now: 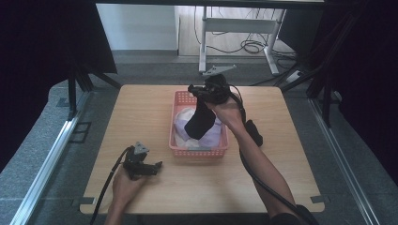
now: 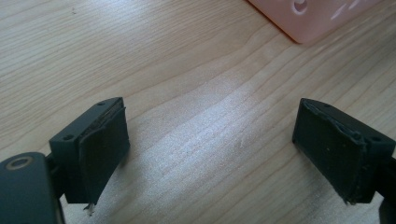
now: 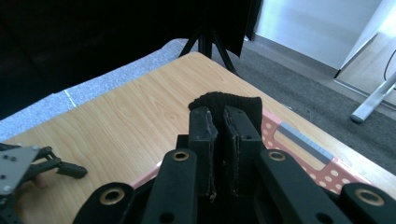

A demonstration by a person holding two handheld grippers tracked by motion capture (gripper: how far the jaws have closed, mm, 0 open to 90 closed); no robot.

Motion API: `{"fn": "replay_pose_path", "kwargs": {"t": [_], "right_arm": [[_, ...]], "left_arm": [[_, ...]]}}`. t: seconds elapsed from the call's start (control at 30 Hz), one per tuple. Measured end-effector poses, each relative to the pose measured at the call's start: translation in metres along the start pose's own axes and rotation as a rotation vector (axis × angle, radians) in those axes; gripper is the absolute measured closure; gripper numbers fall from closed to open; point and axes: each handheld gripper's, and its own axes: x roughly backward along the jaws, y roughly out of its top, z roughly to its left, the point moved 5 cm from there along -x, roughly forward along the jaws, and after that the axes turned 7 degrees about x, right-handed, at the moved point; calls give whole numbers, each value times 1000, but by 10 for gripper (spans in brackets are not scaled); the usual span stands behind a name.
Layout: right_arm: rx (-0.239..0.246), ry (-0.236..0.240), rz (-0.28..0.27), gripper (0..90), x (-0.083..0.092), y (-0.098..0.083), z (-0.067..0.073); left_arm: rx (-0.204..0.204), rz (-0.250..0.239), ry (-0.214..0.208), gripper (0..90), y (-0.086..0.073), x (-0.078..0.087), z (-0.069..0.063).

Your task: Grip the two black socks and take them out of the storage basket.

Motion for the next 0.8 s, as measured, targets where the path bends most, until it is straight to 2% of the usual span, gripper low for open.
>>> {"fn": "replay_pose_path", "kwargs": {"t": [0.33,0.8], "right_arm": [[-2,-9,-37,826,20,18,-5],[-16,-46,-74,826,48,31,-20]], "left_arm": [[2,3,-1,103,0,0,0],[-2,5,-2,103,0,0,0]]}}
